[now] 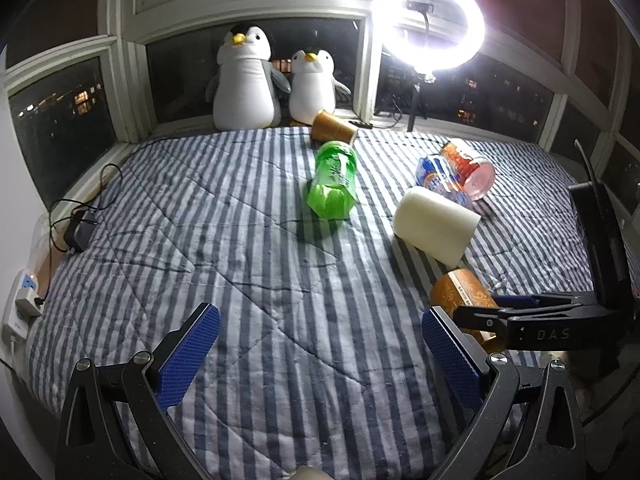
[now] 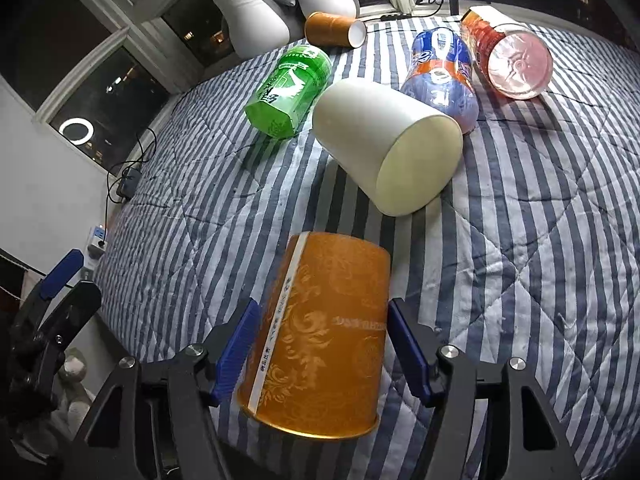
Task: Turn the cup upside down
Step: 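Lift the cup with the right gripper while the left gripper approaches it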
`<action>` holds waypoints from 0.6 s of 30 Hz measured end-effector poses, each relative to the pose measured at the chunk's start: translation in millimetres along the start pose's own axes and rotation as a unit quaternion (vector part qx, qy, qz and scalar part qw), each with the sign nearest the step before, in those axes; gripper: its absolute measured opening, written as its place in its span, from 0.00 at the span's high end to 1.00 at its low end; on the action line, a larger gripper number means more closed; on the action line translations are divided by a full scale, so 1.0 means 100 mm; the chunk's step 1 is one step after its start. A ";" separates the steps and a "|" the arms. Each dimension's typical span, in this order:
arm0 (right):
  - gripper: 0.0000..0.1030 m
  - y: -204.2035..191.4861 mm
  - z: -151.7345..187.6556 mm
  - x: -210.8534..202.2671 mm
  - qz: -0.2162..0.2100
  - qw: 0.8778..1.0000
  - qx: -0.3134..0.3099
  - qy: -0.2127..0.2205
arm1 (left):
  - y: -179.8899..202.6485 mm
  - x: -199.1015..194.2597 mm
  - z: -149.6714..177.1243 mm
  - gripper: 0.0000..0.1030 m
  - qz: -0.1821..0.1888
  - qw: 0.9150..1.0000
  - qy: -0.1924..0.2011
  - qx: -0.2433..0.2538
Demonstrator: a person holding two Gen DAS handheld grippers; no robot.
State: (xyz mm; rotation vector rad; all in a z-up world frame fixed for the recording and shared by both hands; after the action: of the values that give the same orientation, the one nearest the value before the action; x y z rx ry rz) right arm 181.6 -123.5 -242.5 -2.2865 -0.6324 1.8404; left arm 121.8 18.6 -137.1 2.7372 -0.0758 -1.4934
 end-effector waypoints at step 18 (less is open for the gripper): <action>0.34 0.23 0.21 -0.64 0.019 0.995 0.015 0.093 | 0.68 0.42 -0.18 0.01 0.076 0.994 -0.081 0.009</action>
State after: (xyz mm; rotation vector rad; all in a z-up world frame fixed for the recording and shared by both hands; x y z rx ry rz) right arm 155.9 -173.6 -198.3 -2.4279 -0.5343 1.6143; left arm 157.6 -51.6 -159.8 2.5531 -0.2944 -1.6743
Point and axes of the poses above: each gripper's, at about its wrist camera, not at the fingertips, and x roughly the way its jaws point, y to its right, z to its underside, the point moved 9 cm from there along x, roughly the way its jaws point, and after that the axes turned 12 degrees about -y, right-handed, at the moved point
